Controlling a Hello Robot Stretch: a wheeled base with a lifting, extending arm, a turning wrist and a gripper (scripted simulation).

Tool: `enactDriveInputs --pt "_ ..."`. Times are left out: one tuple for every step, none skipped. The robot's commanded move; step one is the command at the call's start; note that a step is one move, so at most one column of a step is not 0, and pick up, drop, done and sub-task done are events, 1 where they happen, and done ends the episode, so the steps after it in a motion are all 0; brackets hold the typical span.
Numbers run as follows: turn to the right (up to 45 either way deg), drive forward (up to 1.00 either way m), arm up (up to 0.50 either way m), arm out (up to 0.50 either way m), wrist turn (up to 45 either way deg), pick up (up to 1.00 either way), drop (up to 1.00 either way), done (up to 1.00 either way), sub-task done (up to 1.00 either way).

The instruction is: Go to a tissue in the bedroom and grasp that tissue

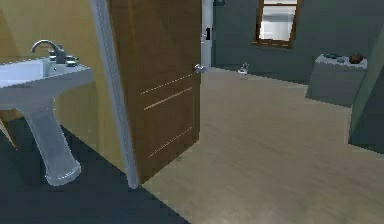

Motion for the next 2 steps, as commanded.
enactDriveInputs --pt "12.0 0.00 0.00 0.00 0.0 0.00 0.00 0.00 0.00" --pt "0.0 1.00 0.00 0.00 0.0 0.00 0.00 0.00 0.00"
